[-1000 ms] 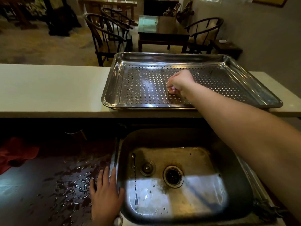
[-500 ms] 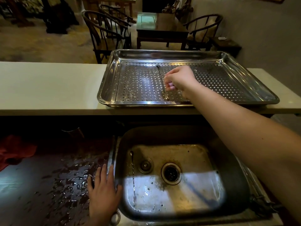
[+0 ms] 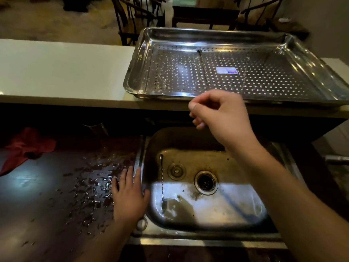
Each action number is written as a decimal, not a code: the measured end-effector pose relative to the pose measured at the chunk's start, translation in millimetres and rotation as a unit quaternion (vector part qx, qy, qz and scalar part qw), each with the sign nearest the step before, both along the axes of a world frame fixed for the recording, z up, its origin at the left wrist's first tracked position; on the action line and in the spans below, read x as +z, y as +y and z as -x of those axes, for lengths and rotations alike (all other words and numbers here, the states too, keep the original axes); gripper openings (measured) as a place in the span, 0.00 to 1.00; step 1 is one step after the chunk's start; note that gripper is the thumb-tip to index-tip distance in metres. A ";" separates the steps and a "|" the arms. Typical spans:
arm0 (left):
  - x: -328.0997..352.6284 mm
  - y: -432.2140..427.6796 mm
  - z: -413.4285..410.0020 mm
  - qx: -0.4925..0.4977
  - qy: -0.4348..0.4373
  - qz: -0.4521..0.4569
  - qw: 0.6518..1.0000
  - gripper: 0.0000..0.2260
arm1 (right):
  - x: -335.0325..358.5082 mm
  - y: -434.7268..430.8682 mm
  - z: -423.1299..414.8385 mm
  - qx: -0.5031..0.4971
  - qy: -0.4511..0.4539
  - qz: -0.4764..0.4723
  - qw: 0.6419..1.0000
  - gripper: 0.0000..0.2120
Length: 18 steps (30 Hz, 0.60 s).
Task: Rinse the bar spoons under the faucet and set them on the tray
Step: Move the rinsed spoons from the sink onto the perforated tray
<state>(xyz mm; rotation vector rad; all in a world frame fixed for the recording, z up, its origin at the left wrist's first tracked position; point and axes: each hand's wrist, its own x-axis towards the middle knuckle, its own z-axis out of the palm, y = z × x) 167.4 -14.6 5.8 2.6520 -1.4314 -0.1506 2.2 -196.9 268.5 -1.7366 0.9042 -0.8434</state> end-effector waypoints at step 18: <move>-2.2 -2.3 -0.7 0.009 0.008 0.001 1.000 0.33 | -310.4 28.1 -55.4 0.033 0.374 -0.248 0.893 0.09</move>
